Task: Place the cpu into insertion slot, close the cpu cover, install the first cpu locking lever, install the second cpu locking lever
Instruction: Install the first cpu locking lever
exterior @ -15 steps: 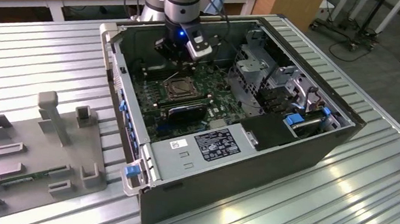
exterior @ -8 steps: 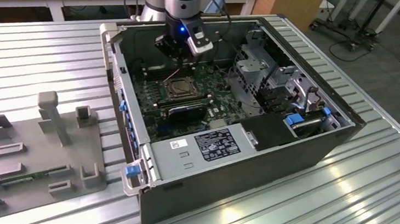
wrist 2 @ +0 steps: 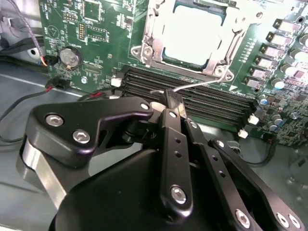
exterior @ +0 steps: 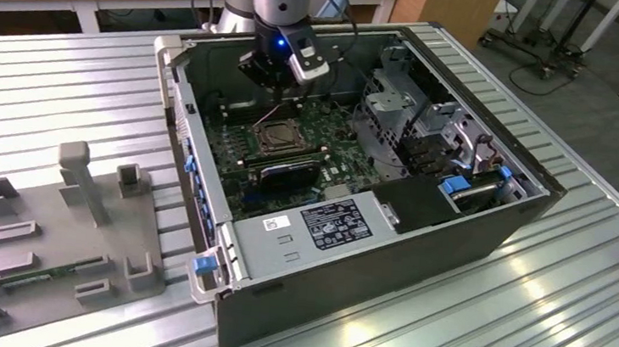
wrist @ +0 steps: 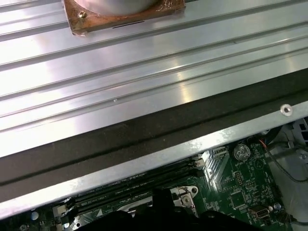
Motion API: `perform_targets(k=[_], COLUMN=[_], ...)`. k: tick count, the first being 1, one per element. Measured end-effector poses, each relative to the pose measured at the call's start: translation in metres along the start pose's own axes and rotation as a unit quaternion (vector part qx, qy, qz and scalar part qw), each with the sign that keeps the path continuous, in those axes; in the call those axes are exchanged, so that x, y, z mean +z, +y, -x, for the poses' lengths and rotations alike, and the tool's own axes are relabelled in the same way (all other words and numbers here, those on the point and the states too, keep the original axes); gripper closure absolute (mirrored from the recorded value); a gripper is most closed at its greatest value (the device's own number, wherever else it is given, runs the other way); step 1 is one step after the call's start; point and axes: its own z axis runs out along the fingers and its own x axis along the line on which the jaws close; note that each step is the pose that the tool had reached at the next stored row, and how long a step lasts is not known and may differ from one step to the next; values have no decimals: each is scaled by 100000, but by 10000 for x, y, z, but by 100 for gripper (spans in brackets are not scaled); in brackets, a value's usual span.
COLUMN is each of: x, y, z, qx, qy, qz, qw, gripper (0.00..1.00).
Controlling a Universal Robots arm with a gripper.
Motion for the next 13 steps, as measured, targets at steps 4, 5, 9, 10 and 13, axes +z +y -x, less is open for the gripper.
perform_targets(k=[4,5,9,10,13], x=[30,42,81,82,83], y=[-22,-23,-26,-26,-26], z=[-54,-57,-62,-63,-63], qx=[-151,-176,-179,-168,-164], qy=[-38,-40,-10,8,18], qz=[71,85,167,206,232], qw=[100000,100000,100000,100000,100000], gripper=[89,89,89,89,89])
